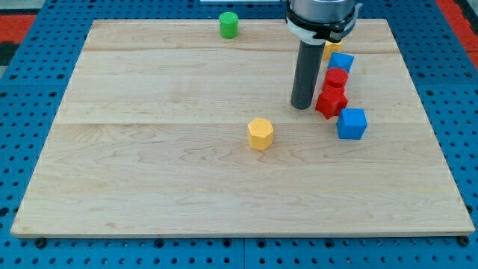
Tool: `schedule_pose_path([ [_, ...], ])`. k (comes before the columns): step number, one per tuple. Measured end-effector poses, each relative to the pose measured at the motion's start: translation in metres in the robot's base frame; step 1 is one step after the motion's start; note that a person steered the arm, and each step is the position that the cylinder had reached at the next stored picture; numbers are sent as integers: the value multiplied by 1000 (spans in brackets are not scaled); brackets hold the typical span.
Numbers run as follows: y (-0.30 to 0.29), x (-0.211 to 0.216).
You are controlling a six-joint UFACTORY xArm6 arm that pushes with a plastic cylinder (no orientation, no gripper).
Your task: Place the hexagon below blue cube
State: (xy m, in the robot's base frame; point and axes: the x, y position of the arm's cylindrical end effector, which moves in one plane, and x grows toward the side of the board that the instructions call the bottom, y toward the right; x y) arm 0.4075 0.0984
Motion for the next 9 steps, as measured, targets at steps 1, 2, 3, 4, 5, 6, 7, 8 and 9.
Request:
schedule_pose_path([
  [1, 13, 1],
  [2, 22, 1],
  [3, 12, 1],
  [4, -33, 8],
  [5, -73, 15],
  [6, -87, 21],
  [7, -87, 50],
  [8, -96, 59],
  [9, -105, 62],
])
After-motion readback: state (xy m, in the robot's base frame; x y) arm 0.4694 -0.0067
